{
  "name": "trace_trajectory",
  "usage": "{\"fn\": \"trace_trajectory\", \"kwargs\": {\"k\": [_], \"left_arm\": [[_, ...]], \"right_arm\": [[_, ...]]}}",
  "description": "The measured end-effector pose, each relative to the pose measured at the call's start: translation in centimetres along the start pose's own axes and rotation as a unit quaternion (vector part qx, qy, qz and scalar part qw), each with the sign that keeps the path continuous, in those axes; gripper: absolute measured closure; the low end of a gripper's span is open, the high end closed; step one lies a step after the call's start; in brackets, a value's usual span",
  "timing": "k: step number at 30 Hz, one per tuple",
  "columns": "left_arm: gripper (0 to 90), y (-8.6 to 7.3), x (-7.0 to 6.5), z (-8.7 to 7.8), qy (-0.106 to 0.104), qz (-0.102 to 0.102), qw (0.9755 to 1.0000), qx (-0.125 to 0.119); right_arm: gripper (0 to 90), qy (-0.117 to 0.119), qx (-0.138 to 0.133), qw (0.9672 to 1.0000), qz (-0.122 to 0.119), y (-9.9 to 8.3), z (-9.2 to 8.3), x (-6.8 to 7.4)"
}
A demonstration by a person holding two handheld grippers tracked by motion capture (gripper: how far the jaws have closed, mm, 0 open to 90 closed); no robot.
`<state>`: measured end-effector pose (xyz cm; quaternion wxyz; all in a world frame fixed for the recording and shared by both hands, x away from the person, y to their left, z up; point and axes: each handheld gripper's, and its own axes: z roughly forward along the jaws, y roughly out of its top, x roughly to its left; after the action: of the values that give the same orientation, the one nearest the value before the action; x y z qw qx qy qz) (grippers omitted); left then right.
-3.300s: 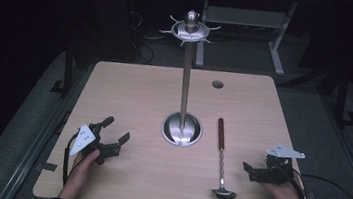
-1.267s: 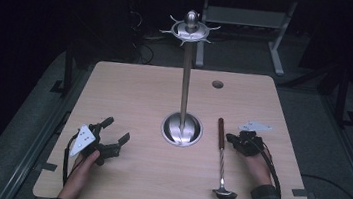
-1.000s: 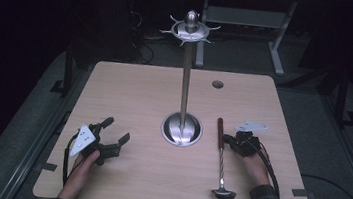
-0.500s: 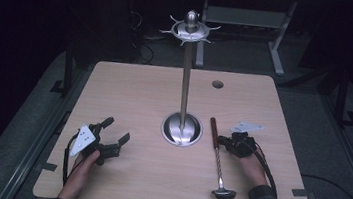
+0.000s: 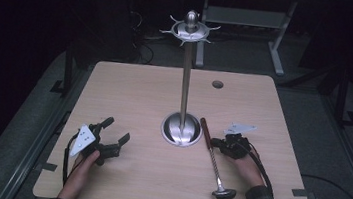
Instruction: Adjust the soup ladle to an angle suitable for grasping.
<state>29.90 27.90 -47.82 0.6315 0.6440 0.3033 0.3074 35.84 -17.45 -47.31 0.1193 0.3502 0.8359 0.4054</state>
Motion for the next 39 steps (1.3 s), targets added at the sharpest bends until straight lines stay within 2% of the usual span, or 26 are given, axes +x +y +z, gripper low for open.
{"fn": "trace_trajectory", "kwargs": {"k": [3, 9, 13, 16, 21, 24, 26, 33, 39], "left_arm": [[13.1, 0.0, 0.0, 0.0, -0.001, 0.000, 1.0000, 0.000], [13.1, 0.0, 0.0, 0.0, -0.001, 0.001, 1.0000, 0.000], [13.1, 0.0, 0.0, 0.0, 0.000, 0.003, 1.0000, 0.001], [13.1, 0.0, 0.0, 0.0, 0.000, 0.003, 1.0000, 0.001], [13.1, 0.0, 0.0, 0.0, -0.001, 0.003, 1.0000, 0.000], [13.1, 0.0, 0.0, 0.0, 0.000, 0.003, 1.0000, 0.000], [13.1, 0.0, 0.0, 0.0, 0.000, 0.003, 1.0000, 0.000], [13.1, 0.0, 0.0, 0.0, -0.001, 0.003, 1.0000, 0.000], [13.1, 0.0, 0.0, 0.0, -0.001, 0.003, 1.0000, -0.001]], "right_arm": [[89.5, 0.003, 0.006, 1.0000, 0.004, 0.3, -0.5, 0.2], [89.4, 0.026, 0.057, 0.9978, 0.023, 1.2, -2.5, 1.7], [89.3, 0.038, 0.096, 0.9946, 0.009, 1.1, -3.5, 3.2], [89.3, 0.044, 0.105, 0.9935, 0.007, 0.7, -4.1, 4.4], [88.4, 0.048, 0.135, 0.9896, -0.004, -0.3, -4.4, 6.2], [88.4, 0.051, 0.145, 0.9881, -0.010, -0.8, -4.4, 6.7], [88.5, 0.052, 0.153, 0.9868, -0.010, -1.2, -4.3, 7.0], [89.5, 0.053, 0.160, 0.9857, -0.004, -1.5, -4.5, 6.8], [89.5, 0.039, 0.170, 0.9846, 0.002, -1.6, -4.7, 6.4]]}}
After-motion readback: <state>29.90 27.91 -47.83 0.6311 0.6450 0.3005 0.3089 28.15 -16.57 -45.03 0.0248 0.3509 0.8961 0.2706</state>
